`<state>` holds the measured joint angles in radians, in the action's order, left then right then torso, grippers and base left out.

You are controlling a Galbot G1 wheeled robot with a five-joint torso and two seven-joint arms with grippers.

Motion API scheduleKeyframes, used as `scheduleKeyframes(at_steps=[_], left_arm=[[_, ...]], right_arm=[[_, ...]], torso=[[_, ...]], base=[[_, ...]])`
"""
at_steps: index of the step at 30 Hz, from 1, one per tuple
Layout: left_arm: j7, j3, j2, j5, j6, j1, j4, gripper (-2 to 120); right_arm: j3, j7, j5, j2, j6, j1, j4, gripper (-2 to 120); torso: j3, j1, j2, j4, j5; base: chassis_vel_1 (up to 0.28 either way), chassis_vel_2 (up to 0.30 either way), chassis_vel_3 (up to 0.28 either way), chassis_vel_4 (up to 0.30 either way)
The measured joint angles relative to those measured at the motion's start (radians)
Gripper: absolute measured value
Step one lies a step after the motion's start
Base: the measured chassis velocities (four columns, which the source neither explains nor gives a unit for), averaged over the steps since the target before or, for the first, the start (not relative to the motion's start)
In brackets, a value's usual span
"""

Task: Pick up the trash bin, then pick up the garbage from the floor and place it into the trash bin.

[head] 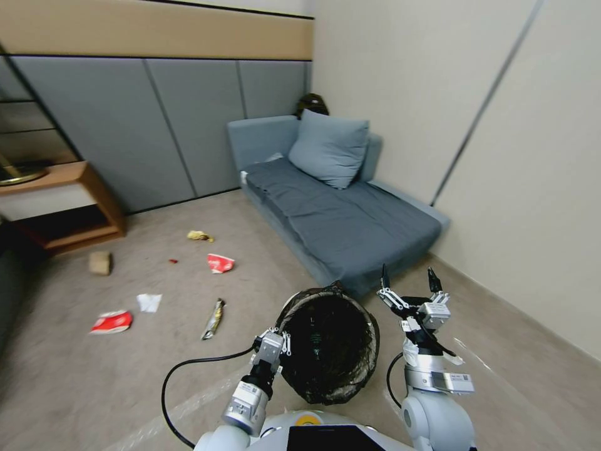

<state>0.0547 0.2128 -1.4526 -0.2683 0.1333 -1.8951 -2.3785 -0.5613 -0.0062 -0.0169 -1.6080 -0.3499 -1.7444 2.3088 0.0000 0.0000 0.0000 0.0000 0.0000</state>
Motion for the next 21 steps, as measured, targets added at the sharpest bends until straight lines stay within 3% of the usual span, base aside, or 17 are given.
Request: scheduleKeyframes(at_steps=[21], left_arm=[[0.001,-0.005,-0.006,-0.002,0.001,0.002,0.001,1]], right_arm=[[0.004,-0.004,0.002,0.0,-0.006,-0.002,-0.004,100]], torso=[[0.0,0.0,0.0,0.0001,0.0]], base=[[0.131,0.125,0.127,0.128]])
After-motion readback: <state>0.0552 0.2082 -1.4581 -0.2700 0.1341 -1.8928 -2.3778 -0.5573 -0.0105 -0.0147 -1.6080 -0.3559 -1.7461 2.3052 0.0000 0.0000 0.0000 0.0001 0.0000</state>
